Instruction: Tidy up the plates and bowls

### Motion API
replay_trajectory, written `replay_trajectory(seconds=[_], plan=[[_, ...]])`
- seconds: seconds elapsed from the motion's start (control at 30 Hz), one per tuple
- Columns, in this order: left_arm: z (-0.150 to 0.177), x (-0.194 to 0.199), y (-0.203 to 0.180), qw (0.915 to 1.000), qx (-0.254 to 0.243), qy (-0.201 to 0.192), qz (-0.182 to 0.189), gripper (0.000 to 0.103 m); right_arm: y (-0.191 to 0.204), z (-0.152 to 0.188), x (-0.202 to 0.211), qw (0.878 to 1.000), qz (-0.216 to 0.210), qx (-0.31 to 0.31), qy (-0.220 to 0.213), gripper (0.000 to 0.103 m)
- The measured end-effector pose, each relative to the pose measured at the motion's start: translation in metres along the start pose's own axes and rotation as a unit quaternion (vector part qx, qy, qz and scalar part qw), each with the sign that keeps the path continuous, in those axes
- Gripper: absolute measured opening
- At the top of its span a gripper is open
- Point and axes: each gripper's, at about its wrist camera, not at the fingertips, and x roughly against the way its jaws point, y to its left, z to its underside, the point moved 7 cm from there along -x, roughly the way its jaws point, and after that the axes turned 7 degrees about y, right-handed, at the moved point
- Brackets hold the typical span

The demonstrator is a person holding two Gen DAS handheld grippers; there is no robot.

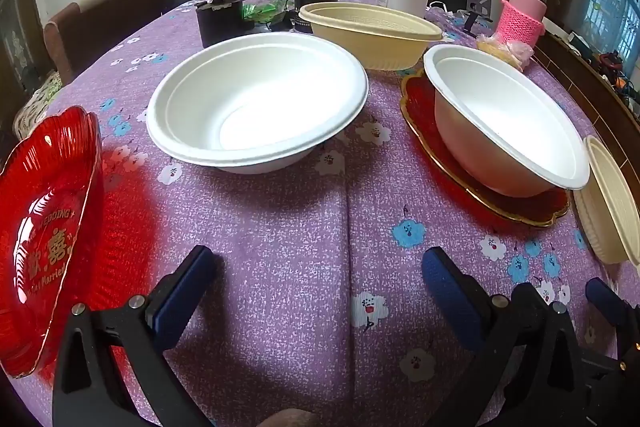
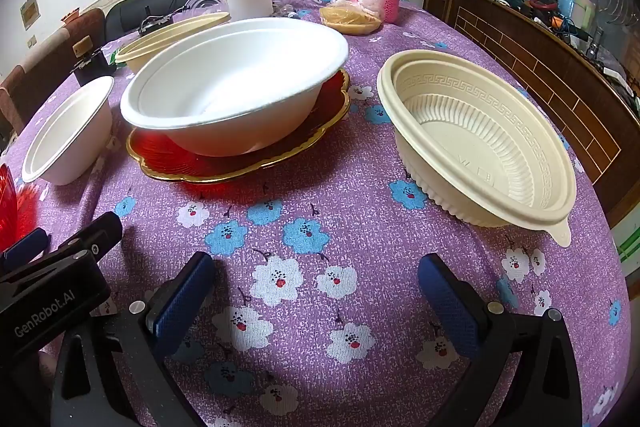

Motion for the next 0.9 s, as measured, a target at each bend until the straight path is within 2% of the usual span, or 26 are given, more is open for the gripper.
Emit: replay_trajectory(seconds=[0.9], plan=[[-0.0011,-0.0019,-0.0012,1.0,0.0,0.002,-0.006,0.103,0.0,0.0001,0.0,1.0,0.0,0.0,0.001,0.102]])
